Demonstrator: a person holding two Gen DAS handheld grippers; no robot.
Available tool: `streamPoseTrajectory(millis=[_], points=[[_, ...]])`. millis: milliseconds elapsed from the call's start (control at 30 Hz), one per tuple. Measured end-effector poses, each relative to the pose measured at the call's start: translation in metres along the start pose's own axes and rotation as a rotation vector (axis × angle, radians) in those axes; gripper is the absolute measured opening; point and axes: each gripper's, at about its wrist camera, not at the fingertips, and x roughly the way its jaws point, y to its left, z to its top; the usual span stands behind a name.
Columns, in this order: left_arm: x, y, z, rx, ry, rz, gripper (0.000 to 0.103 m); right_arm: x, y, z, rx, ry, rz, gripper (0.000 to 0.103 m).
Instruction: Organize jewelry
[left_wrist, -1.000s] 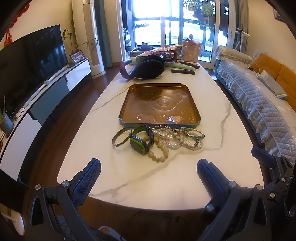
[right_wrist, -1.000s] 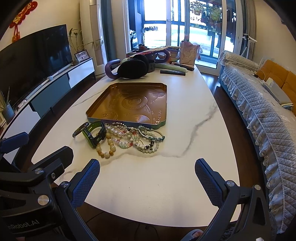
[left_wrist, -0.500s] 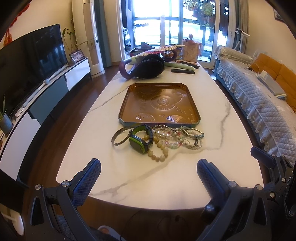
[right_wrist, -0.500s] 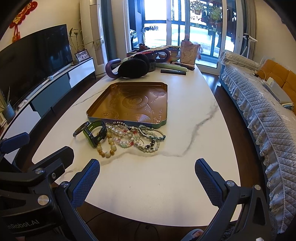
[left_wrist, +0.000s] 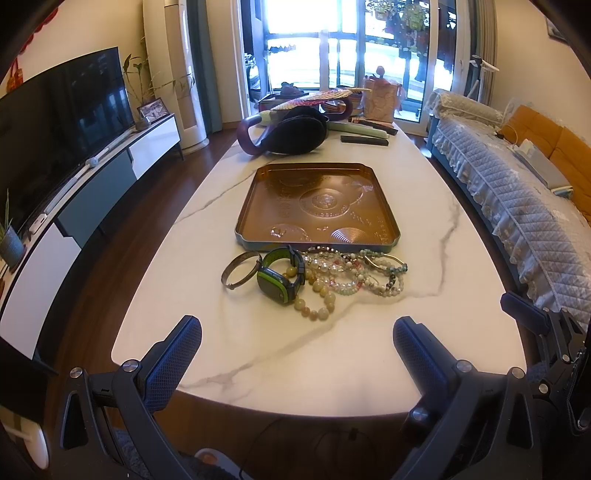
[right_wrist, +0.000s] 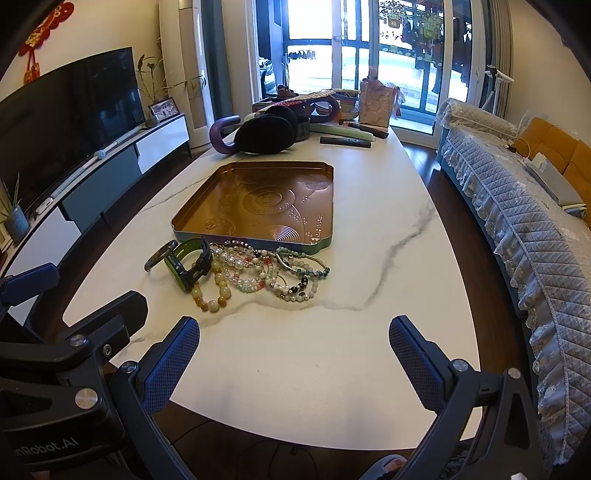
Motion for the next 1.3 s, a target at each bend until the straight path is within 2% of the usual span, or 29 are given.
streamPoseTrajectory(millis=[867,967,1067,1200,1300], points=[[0.006,-0.004,-0.008,0.018,0.015,0.007,0.103,0.011,0.001,-0.010,-0.006,0.027,0.001,0.102],[0.009,-0.003,-0.007,0.010,0.039,-0.036,0.103,0.014,0.002,-0.010,-0.005,0.038,0.017,0.102],[0.011,-0.002,-0.006,0.011,0.040,-0.040,0.103,0.017,0.002,-0.009,-0.002,0.049,0.045,0.102],[0.024,0.010,-0.008,-0.024,0.044,-0.004,0.103,0.032,-0.004,-0.009,0.005,0.071,0.068,0.102],[0.041,0.023,-0.007,-0.051,0.066,-0.023,0.103,0.043,-0.013,-0.008,0.011,0.050,0.029,0.102]])
